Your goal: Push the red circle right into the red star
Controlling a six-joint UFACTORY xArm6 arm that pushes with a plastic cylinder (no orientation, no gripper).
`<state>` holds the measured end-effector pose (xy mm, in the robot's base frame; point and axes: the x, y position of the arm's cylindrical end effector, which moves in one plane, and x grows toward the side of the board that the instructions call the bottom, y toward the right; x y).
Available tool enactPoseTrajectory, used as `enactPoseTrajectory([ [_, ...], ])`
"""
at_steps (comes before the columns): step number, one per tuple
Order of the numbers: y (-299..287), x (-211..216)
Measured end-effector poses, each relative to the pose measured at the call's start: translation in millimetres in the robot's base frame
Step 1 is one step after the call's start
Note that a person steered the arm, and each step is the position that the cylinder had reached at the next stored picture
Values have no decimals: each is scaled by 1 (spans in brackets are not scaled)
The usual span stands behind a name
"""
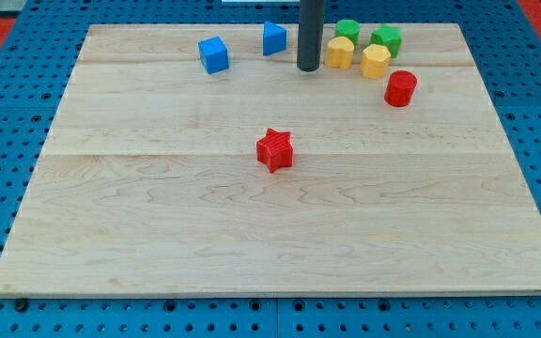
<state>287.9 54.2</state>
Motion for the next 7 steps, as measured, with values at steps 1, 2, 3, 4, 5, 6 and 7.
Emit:
enactPoseTrajectory([
  [1, 18, 12],
  [2, 18, 12],
  [3, 16, 12],
  [4, 12, 12],
  [5, 12, 11],
  [6, -27, -14],
  [7, -48, -35],
])
